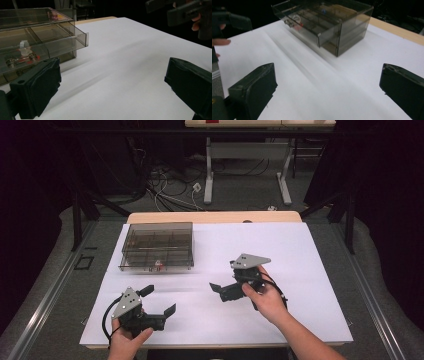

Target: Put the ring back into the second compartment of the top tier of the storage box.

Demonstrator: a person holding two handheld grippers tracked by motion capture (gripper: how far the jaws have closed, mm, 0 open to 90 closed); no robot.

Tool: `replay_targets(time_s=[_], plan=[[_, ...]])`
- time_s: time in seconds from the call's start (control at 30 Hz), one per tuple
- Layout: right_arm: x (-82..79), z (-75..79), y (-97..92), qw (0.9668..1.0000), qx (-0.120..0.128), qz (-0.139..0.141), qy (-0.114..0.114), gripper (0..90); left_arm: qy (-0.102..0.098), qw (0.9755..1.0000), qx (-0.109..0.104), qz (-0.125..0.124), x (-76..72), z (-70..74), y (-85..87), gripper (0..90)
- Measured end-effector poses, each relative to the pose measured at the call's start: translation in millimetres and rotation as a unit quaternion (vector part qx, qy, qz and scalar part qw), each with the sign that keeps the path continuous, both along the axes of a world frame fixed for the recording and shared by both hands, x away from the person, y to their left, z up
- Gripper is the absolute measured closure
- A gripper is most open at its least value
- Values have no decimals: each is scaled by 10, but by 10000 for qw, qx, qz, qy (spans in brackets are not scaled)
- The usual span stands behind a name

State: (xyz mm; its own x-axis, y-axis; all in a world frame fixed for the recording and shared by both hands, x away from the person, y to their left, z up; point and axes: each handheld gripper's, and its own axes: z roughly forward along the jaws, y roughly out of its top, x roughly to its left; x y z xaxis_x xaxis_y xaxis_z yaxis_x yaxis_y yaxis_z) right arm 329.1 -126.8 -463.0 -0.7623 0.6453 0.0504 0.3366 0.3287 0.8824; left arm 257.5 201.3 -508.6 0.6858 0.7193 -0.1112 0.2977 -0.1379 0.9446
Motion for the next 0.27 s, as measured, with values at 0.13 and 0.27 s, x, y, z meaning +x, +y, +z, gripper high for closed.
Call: replay_targets(time_s=[0.13,0.27], plan=[[-131,-174,-134,10000,-26,-94,7,0,23,10000,43,-20,7,-7,-12,4],[-237,-297,-238,9999,-76,-137,-19,0,19,10000,66,-35,8,-10,-30,4]])
